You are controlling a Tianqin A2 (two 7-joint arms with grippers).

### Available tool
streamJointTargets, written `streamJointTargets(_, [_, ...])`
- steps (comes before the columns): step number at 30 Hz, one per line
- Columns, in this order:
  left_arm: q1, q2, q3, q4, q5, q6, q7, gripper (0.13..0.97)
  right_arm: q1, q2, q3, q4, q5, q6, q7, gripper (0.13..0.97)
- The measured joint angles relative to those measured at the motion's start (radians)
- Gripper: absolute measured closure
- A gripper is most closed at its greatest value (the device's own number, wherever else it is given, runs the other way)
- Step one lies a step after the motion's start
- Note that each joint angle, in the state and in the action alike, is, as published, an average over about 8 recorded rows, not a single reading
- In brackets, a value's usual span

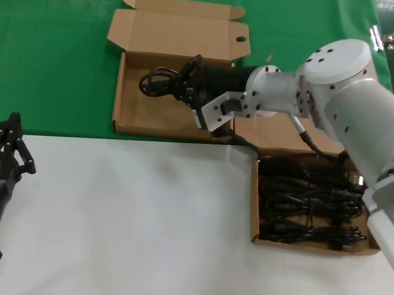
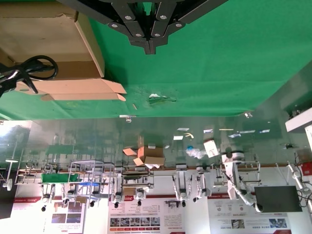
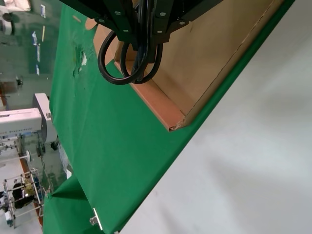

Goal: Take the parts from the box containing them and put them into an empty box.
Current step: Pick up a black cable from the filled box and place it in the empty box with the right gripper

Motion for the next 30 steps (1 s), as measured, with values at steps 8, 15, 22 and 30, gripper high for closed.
streamJointTargets(8, [0.000, 0.000, 0.000, 0.000, 0.000, 0.000, 0.000, 0.957, -0.029, -0.003, -0.247, 0.036, 0.242, 0.076, -0.020, 0.924])
streamJointTargets(15, [0.000, 0.000, 0.000, 0.000, 0.000, 0.000, 0.000, 0.957, -0.045, -0.003, -0.419, 0.059, 0.405, 0.124, -0.036, 0.924])
streamJointTargets(22, [0.000, 0.000, 0.000, 0.000, 0.000, 0.000, 0.000, 0.957, -0.060, -0.004, -0.524, 0.083, 0.506, 0.163, -0.053, 0.921])
streamJointTargets(30, [0.000, 0.000, 0.000, 0.000, 0.000, 0.000, 0.000, 0.957, -0.069, -0.004, -0.553, 0.092, 0.525, 0.197, -0.062, 0.914])
